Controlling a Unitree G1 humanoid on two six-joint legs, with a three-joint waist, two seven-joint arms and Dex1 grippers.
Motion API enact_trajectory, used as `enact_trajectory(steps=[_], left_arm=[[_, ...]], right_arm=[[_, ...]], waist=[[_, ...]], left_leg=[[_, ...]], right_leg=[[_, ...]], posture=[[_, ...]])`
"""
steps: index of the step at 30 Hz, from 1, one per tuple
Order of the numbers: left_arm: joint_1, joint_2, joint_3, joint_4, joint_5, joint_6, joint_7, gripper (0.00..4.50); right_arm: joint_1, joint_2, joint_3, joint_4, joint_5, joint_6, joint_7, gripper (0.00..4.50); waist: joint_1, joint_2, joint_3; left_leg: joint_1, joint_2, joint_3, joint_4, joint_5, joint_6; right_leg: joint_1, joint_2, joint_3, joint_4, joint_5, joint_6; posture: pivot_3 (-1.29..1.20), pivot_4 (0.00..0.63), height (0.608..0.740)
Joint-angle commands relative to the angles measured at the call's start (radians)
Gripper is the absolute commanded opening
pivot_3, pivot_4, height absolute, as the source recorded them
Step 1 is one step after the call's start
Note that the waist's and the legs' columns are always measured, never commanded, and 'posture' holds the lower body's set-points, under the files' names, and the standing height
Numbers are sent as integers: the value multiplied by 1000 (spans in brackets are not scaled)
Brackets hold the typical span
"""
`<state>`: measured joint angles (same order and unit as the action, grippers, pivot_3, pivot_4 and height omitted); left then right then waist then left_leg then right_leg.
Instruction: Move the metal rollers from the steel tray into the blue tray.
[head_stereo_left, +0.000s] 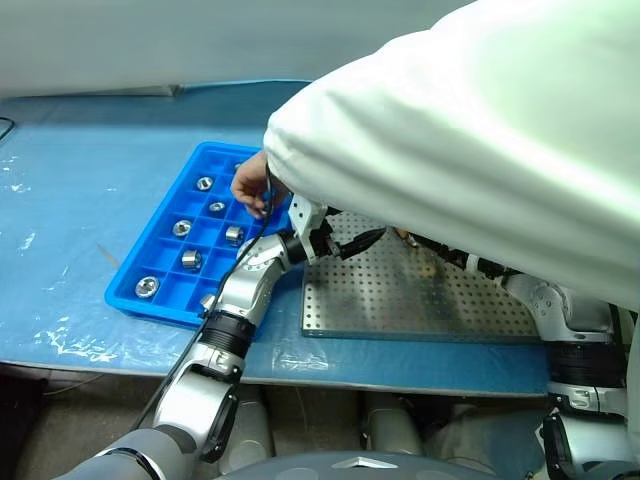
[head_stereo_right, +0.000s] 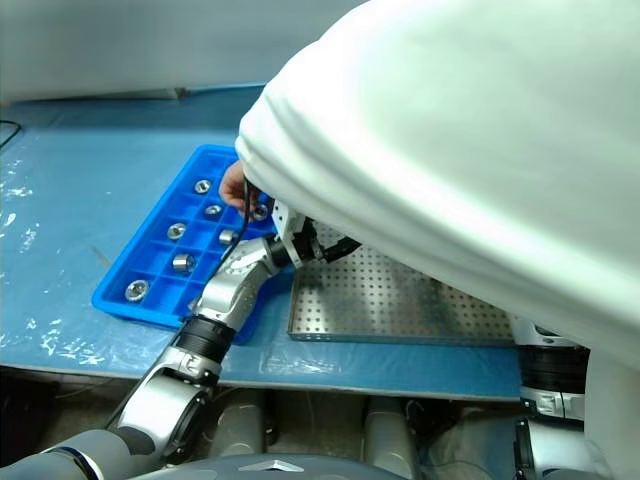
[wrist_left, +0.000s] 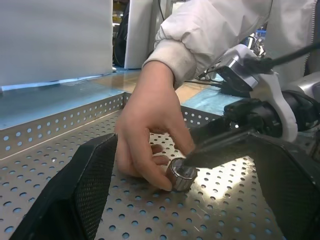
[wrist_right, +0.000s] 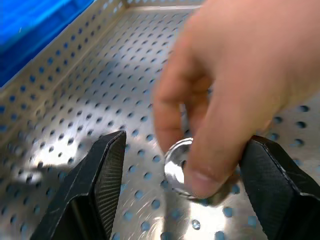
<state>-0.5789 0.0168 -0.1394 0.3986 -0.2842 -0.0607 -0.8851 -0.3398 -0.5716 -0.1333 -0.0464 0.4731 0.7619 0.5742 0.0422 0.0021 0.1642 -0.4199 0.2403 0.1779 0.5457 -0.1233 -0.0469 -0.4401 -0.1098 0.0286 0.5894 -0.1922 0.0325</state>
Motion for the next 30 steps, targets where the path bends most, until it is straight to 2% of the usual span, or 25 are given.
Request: enact_trajectory(steps=[1, 16, 20, 30], left_arm=[[-7, 1, -5, -16, 8, -20, -3, 4347], [-4, 5, -8, -14, 23, -24, -5, 4347], [-4, 2, -14, -13, 27, -26, -10, 4347], [4, 7, -14, -17, 30, -29, -11, 4347]], right_arm=[[-4, -15, 13, -35, -16, -30, 24, 3584], [-9, -15, 39, -32, -63, -52, 61, 3584], [-11, -48, 67, 3, -167, -114, 16, 3584], [-62, 9, 78, 78, -216, -173, -22, 3584]], waist=[[0, 0, 0], [1, 0, 0], [1, 0, 0], [-1, 0, 0]], left_leg=[[0, 0, 0, 0, 0, 0], [1, 0, 0, 1, 0, 0], [1, 0, 0, 1, 0, 0], [2, 0, 0, 2, 0, 0]], right_leg=[[0, 0, 0, 0, 0, 0], [1, 0, 0, 1, 0, 0], [1, 0, 0, 1, 0, 0], [2, 0, 0, 2, 0, 0]], posture=[[-193, 150, 740], [-191, 150, 740], [-199, 150, 740], [-179, 150, 740]])
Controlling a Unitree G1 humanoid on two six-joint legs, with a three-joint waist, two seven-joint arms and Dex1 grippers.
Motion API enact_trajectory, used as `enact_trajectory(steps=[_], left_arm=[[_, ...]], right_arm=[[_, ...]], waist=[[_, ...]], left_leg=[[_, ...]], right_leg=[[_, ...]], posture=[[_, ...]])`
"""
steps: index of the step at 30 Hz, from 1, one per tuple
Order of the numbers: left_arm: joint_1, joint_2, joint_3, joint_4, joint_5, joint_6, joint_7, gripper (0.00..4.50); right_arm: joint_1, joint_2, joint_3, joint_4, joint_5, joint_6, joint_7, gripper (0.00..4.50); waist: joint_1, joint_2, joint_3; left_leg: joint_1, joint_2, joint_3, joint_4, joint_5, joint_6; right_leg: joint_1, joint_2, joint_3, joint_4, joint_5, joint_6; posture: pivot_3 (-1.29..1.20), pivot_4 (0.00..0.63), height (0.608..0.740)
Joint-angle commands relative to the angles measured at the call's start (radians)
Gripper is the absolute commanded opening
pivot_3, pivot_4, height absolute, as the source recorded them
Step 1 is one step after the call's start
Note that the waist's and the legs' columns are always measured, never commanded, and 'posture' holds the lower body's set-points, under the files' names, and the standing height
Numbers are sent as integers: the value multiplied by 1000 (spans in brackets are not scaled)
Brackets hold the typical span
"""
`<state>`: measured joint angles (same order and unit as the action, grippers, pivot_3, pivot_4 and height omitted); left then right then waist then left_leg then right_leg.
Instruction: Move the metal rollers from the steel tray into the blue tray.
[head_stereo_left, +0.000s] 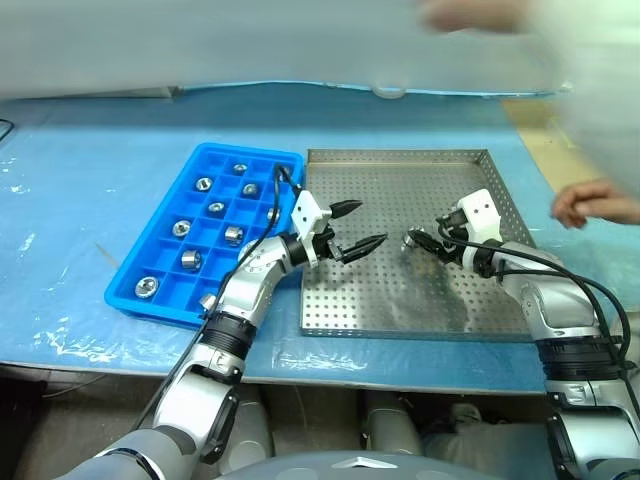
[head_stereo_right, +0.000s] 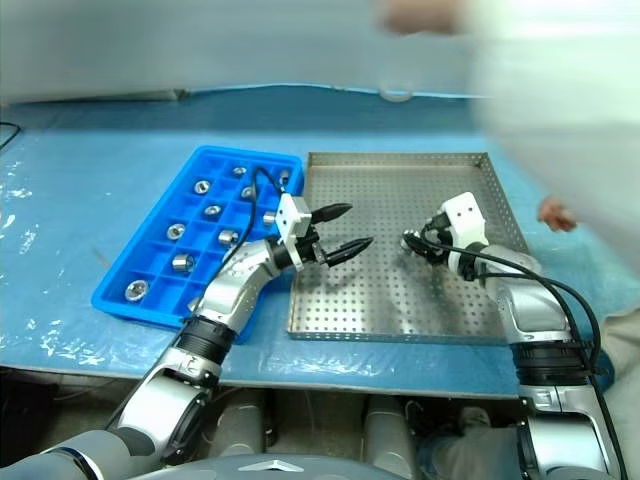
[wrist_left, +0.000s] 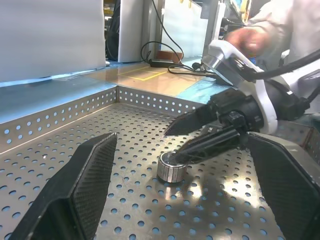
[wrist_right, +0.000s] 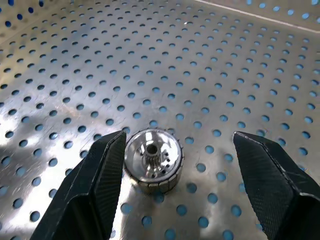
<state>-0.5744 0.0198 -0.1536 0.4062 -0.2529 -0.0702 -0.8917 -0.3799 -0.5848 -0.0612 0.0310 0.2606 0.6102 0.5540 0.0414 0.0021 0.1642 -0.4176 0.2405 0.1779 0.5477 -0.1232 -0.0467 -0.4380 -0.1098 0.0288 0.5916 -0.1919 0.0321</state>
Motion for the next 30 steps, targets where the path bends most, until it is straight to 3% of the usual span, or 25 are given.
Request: enact_trajectory(steps=[1, 8, 11, 15, 24, 30], left_arm=[[4, 7, 0, -30, -1, -18, -4, 4347], [33, 38, 7, -70, 0, -5, 10, 4347], [52, 56, 9, -95, -1, 4, 17, 4347], [64, 76, 15, -121, -6, 14, 34, 4347], [113, 117, 119, -362, -114, 172, 150, 4347], [219, 184, 213, -607, -209, 309, 248, 4347]], right_arm=[[-29, 35, 15, 4, -3, -19, 2, 3584], [-65, 76, 111, 122, -82, -12, -2, 3584], [-70, 87, 118, 134, -90, -43, 11, 2953], [-106, 102, 98, 148, -86, -67, 17, 1648], [-280, 229, 32, 197, 69, -151, 167, 1670], [-361, 312, 98, 246, 148, -124, 374, 1670]], waist=[[-1, 0, 0], [2, 0, 0], [2, 0, 0], [1, 0, 0], [5, -1, 0], [49, -1, 0]], left_leg=[[0, 0, 0, 0, 0, 0], [0, 0, 0, 1, 0, 0], [1, 0, 0, 1, 0, 0], [3, 0, 0, 1, 0, 0], [2, 1, 0, 1, 1, -1], [1, 2, -2, 1, 2, -3]], right_leg=[[0, 0, 0, 0, 0, 0], [0, 0, 0, 0, 0, 0], [1, 0, 0, 1, 0, -1], [2, 0, 0, 1, 0, -1], [-2, 0, 0, 8, 0, -2], [-4, 0, -3, 13, -2, -5]], posture=[[-174, 150, 740], [-138, 150, 740], [-113, 150, 740], [-81, 150, 740], [77, 150, 740], [263, 150, 740]])
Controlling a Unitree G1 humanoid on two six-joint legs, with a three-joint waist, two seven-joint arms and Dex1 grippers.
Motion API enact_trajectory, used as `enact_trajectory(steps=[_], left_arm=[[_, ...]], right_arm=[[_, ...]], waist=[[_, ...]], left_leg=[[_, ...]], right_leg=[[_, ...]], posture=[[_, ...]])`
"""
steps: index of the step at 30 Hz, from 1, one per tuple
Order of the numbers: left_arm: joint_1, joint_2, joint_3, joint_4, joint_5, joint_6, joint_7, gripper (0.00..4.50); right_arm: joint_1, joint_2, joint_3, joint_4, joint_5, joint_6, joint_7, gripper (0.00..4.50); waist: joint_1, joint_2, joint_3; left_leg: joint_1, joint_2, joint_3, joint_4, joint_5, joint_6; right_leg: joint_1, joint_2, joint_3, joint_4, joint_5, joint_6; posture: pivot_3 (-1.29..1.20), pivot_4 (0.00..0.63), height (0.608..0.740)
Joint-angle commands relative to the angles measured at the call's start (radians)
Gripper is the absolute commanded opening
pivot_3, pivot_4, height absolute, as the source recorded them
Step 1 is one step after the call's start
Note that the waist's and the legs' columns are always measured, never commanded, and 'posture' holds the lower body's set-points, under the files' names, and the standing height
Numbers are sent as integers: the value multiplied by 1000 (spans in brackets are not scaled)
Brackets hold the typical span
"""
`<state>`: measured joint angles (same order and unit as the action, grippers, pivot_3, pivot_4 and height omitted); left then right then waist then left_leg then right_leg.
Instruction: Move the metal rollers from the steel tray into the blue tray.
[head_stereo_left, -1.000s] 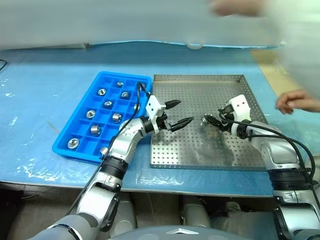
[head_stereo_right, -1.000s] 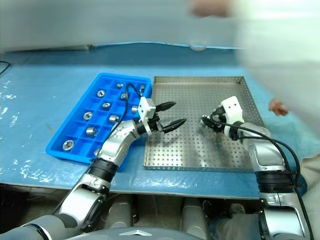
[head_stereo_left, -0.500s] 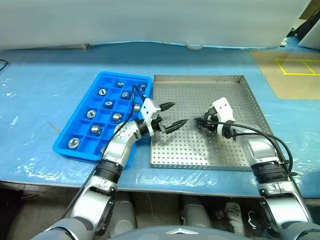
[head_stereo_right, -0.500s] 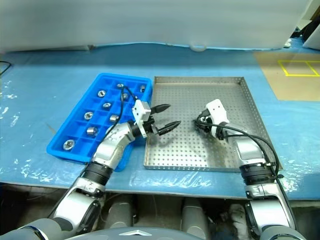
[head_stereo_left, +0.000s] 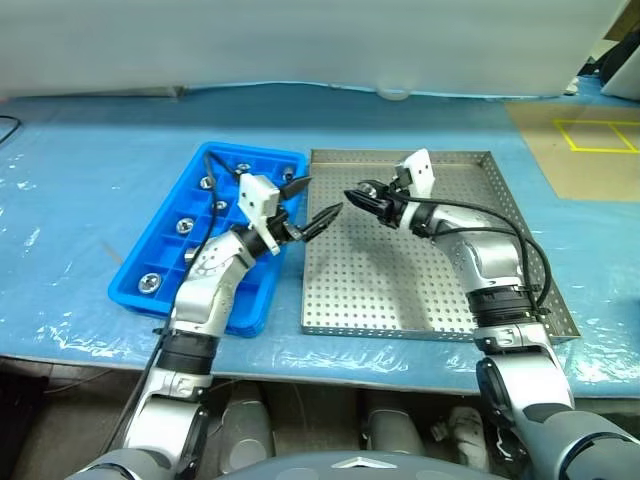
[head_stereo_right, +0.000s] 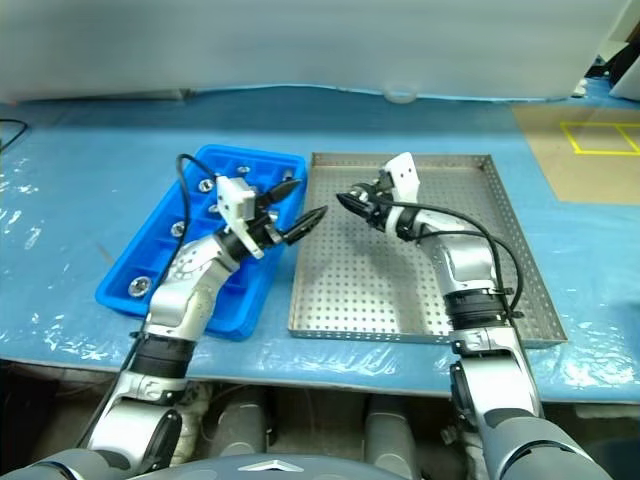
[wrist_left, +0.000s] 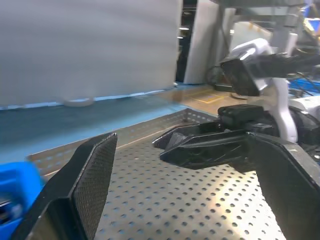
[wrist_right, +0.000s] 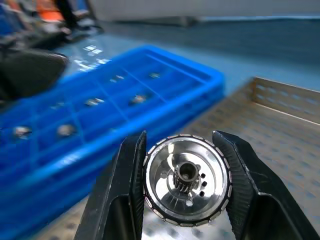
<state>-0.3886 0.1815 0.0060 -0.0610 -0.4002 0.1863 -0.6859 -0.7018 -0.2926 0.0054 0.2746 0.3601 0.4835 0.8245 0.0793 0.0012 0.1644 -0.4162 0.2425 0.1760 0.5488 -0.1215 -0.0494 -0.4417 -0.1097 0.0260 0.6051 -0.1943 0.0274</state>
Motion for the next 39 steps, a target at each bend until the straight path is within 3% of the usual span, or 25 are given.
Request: enact_trajectory(steps=[1, 12, 19, 27, 34, 39], left_arm=[[77, 42, 74, -200, -78, 78, 60, 4347], [463, 165, 279, -557, -109, 160, 229, 4347], [580, 189, 325, -630, -123, 163, 267, 4347], [552, 189, 247, -612, -117, 171, 278, 4347], [473, 184, 171, -525, -102, 153, 249, 4347], [398, 177, 103, -457, -81, 140, 219, 4347]], right_arm=[[-55, 37, 54, 30, 46, -2, 141, 1670], [-173, 161, 218, 276, -37, -121, 401, 1670], [-186, 188, 267, 323, -69, -138, 515, 1670], [-147, 122, 253, 288, -89, -122, 529, 1670], [-95, 23, 233, 184, -80, -72, 518, 1670], [-57, -13, 212, 114, -77, -42, 485, 1670]], waist=[[20, 0, 0], [152, 0, 0], [270, 0, 1], [380, 1, 1], [396, 1, 1], [375, 1, 1]], left_leg=[[0, 0, 0, 0, 0, 0], [-5, 1, -9, -3, 1, -3], [-7, 1, -16, -6, 1, -4], [-5, 0, -25, -6, 3, -6], [-1, 0, -27, -6, 4, -8], [0, 0, -27, -5, 5, -10]], right_leg=[[0, 0, 0, 0, 0, 0], [0, 0, -9, 0, -4, -1], [1, 1, -14, 0, -6, -1], [4, 2, -11, 2, -10, 4], [6, 2, -8, 4, -9, 4], [5, 4, -8, 5, -5, -1]], posture=[[332, 150, 740], [657, 150, 740], [714, 150, 740], [662, 150, 740], [560, 150, 740], [516, 150, 740]])
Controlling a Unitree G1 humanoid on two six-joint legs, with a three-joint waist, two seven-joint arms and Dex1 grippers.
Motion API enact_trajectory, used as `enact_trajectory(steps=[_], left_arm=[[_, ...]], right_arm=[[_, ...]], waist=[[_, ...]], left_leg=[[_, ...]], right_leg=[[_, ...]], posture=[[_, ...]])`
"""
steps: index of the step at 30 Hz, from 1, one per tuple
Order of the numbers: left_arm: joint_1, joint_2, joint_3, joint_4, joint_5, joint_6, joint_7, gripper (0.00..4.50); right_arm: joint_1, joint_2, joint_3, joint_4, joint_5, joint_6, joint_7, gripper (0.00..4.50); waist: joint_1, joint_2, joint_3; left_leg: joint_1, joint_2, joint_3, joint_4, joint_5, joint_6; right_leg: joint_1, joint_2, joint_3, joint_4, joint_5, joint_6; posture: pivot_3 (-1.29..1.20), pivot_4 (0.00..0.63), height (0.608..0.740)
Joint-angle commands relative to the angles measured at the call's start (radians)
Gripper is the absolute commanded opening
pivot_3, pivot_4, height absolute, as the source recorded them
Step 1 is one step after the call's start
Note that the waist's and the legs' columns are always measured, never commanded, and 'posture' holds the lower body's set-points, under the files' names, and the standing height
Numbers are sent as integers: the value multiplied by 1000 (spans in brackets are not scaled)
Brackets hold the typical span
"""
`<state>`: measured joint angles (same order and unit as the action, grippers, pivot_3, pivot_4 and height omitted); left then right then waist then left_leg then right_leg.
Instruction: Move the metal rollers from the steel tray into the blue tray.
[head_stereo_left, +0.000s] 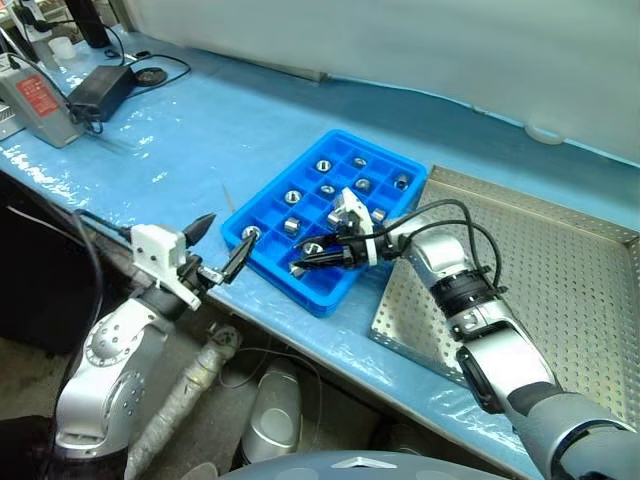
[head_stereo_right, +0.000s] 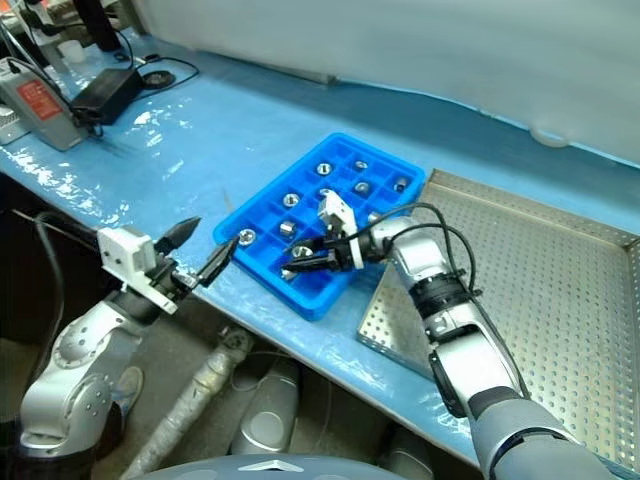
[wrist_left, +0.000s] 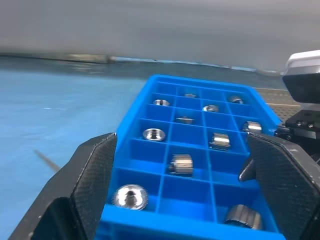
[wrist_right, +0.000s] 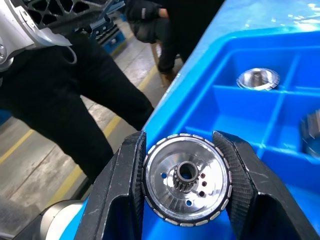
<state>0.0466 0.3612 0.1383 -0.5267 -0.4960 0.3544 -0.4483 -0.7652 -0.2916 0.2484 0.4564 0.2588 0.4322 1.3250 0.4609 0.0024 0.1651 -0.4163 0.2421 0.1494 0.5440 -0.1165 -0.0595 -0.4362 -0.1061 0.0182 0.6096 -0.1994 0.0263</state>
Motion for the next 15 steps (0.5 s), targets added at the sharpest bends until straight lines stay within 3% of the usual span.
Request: enact_trajectory(steps=[1, 9, 15], left_arm=[[-50, -4, -40, 20, 18, -30, -25, 4347], [-79, -7, -76, 60, 29, -39, -58, 4347], [-118, -1, -97, 105, 40, -43, -92, 4347]], right_arm=[[10, -19, -36, -72, 24, 10, -23, 1670], [25, -49, -48, -101, 22, 18, -51, 1670], [64, -59, -45, -139, 20, 34, -77, 3743]], waist=[[-10, 0, 0], [-61, 0, 0], [-89, 0, 0]], left_leg=[[0, 0, 0, 0, 0, 0], [0, 0, 0, 0, 1, -1], [0, 0, 0, 0, 1, -1]], right_leg=[[0, 0, 0, 0, 0, 0], [-2, 3, -2, 0, 1, -1], [-1, 3, -2, 0, 1, -1]], posture=[[509, 150, 740], [462, 150, 740], [417, 150, 740]])
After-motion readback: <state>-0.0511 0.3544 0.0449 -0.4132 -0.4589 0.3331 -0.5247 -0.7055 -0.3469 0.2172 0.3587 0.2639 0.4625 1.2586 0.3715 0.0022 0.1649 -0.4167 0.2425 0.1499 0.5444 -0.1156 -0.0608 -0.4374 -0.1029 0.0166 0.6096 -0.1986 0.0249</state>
